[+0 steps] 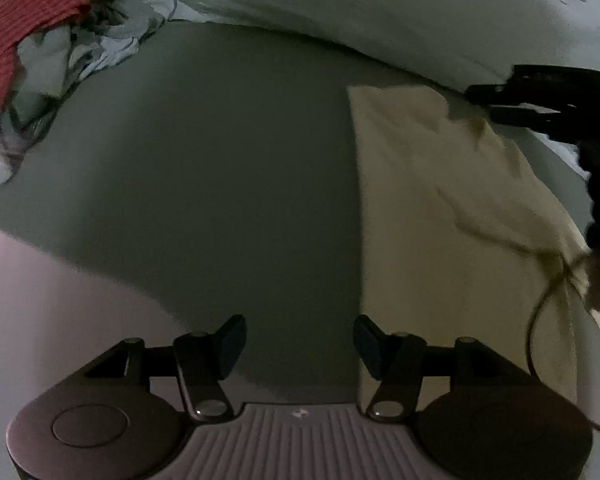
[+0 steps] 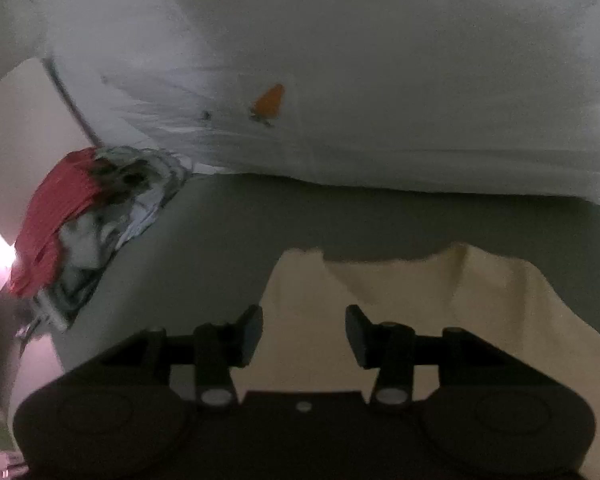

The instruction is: Fold clothes

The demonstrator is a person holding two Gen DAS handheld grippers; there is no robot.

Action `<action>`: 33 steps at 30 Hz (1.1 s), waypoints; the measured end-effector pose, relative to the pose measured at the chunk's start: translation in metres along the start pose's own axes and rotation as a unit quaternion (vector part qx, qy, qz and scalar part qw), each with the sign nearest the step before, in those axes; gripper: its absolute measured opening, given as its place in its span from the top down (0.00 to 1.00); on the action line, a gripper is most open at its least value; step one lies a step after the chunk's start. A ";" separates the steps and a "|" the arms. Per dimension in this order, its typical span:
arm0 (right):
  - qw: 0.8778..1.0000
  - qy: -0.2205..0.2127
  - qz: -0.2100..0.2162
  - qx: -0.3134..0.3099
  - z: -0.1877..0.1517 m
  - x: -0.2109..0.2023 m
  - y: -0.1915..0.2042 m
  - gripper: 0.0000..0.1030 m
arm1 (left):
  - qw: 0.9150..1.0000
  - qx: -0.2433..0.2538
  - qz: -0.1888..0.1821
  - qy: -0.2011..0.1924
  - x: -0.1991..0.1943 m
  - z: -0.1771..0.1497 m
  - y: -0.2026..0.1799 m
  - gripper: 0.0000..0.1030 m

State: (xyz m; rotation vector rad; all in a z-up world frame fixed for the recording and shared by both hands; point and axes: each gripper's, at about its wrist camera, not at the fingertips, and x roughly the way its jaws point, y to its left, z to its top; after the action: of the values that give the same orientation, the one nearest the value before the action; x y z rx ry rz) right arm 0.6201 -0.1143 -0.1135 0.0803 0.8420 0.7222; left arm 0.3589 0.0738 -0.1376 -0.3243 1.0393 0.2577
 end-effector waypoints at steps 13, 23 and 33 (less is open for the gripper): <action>0.986 0.047 -0.134 -0.090 0.013 0.115 0.013 0.73 | 0.999 0.036 0.018 -0.017 0.061 0.085 -0.007 0.35; 0.957 -0.025 -0.281 0.073 -0.062 -0.049 -0.092 0.41 | 0.992 0.108 -0.019 -0.054 0.104 0.142 -0.088 0.32; 0.895 -0.050 -0.365 0.250 -0.138 -0.146 -0.190 0.31 | 0.989 0.118 -0.078 -0.030 0.138 0.147 -0.132 0.27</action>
State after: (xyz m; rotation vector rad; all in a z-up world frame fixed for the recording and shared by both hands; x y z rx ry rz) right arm 0.5621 -0.3773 -0.1764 0.2445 0.8596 -0.2176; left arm 0.5905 0.0162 -0.1712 -0.1806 0.9687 0.0027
